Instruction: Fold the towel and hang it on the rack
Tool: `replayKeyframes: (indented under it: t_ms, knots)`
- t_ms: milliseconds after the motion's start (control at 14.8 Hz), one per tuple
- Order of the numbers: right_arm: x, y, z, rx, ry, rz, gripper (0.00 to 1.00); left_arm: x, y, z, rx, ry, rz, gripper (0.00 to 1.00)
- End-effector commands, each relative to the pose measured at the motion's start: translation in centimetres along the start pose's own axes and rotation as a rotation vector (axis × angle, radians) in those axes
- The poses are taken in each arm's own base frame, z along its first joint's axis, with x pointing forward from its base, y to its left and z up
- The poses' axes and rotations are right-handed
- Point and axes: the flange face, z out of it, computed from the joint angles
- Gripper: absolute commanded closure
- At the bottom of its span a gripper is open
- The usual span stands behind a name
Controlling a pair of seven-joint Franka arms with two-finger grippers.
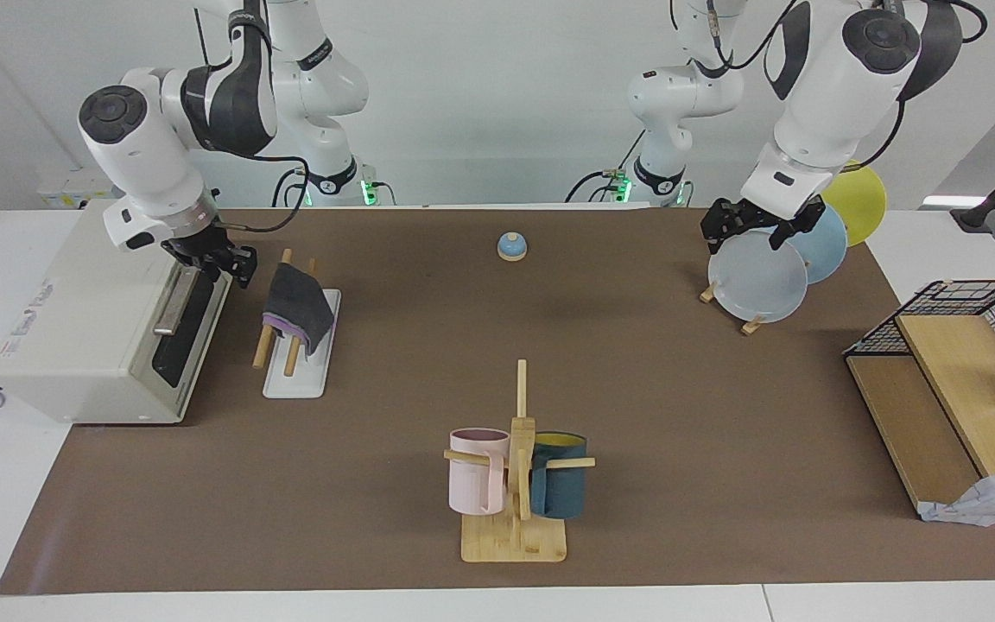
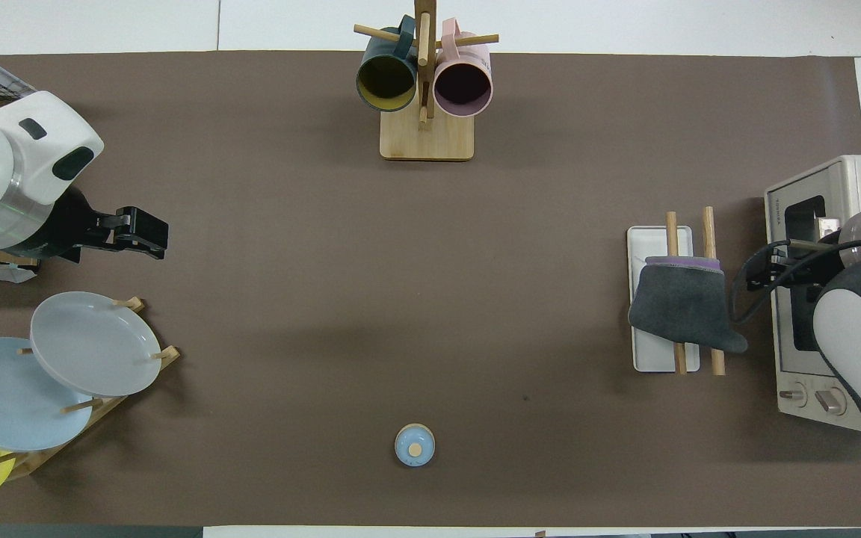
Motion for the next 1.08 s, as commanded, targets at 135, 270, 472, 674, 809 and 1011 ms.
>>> replayKeyframes:
  t_ms: [135, 270, 472, 674, 809, 1011]
  knots:
    - [-0.4, 1.9, -4.7, -0.010, 0.025, -0.057, 0.00, -1.1, -1.9, -1.7, -0.041, 0.037, -0.055, 0.00]
    - [-0.1, 2.2, -8.3, -0.014, 0.002, -0.060, 0.00, -1.2, -2.2, -1.5, -0.043, 0.037, -0.060, 0.00]
    - [-1.7, 1.8, -12.2, -0.018, -0.021, -0.070, 0.00, -1.1, -2.6, -1.6, -0.046, 0.040, -0.067, 0.00]
    - [-2.2, 0.8, -12.8, -0.012, -0.047, -0.084, 0.00, -1.1, -2.7, -1.6, -0.045, 0.035, -0.069, 0.00]
    - [-2.0, 0.8, -12.9, -0.009, -0.040, -0.081, 0.00, -1.1, -2.6, -1.7, -0.046, 0.040, -0.067, 0.00]
    - [-0.5, 0.9, -13.7, -0.006, 0.004, -0.080, 0.00, -1.3, -2.6, -1.9, -0.043, 0.047, -0.054, 0.00]
